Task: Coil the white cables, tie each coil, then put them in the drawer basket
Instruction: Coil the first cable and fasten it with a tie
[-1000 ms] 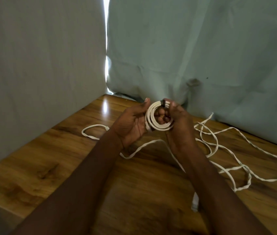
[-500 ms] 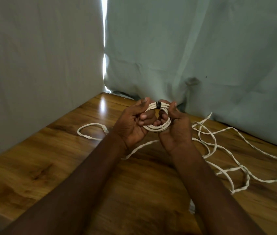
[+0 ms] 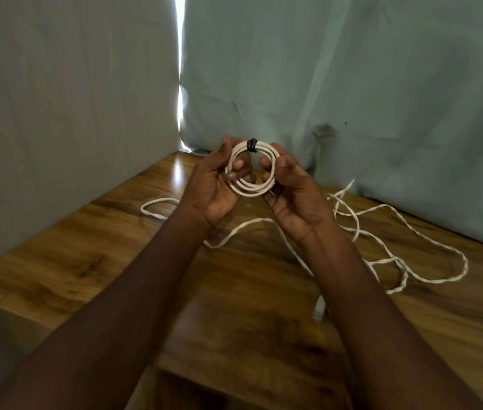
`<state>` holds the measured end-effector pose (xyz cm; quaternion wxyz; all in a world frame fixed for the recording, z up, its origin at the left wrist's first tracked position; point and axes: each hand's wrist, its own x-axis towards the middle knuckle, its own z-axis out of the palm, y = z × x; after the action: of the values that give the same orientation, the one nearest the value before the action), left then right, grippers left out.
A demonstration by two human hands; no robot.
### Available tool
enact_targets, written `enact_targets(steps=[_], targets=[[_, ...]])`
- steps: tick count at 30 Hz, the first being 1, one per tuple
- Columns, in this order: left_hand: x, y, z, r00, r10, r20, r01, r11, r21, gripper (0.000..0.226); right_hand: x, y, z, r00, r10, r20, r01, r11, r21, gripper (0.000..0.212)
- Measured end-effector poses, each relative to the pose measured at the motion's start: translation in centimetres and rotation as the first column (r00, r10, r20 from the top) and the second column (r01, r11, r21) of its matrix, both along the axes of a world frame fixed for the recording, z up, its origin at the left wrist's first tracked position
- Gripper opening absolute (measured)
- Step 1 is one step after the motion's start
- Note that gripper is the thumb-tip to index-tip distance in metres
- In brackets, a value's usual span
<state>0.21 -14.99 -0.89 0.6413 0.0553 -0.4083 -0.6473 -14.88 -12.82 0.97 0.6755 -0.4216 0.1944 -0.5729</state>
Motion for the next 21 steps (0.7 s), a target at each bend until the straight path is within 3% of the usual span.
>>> enact_targets(steps=[5,7,9,11,13,15,16,18,21], targets=[[-2.0,3.8,1.7,0.955,0.227,0.188,-0.212,0.972,-0.096,0.035,-4.4,4.8,2.2,0.996,-0.079,-0.035,0.078,0.997,-0.021,0.022],[-4.6,5.3,1.7,0.845,0.432,0.315,-0.412,0.902,-0.132,0.027,-7.8,7.2,2.7,0.973,-0.203,-0.112,0.191,0.975,-0.11,0.023],[-8.2,7.0,1.4,0.673,0.62,0.403,-0.596,0.778,-0.2,0.021,-11.5,10.2,2.6,0.898,-0.383,-0.218,0.337,0.915,-0.221,0.028],[-12.5,8.7,0.6,0.554,0.703,0.445,-0.642,0.702,-0.31,0.021,-15.0,12.8,1.7,0.712,-0.618,-0.334,0.503,0.78,-0.371,0.03],[-17.2,10.6,-0.5,0.476,0.721,0.503,-0.587,0.687,-0.428,0.021,-18.3,14.9,0.0,0.407,-0.813,-0.415,0.585,0.581,-0.566,0.029],[-21.5,12.2,-2.0,0.419,0.712,0.563,-0.472,0.7,-0.535,0.017,-21.6,16.6,-2.2,0.099,-0.882,-0.461,0.526,0.44,-0.728,0.03],[-23.4,12.8,-2.7,0.398,0.704,0.588,-0.412,0.71,-0.571,0.013,-23.3,17.5,-3.3,-0.01,-0.881,-0.474,0.49,0.409,-0.77,0.03],[-26.1,13.7,-3.4,0.31,0.732,0.607,-0.32,0.682,-0.658,0.007,-26.2,19.3,-5.1,-0.129,-0.849,-0.513,0.438,0.415,-0.797,0.029],[-28.2,14.5,-4.3,0.165,0.811,0.561,-0.222,0.585,-0.78,0.007,-29.7,21.7,-6.7,-0.254,-0.733,-0.631,0.326,0.549,-0.769,0.03]])
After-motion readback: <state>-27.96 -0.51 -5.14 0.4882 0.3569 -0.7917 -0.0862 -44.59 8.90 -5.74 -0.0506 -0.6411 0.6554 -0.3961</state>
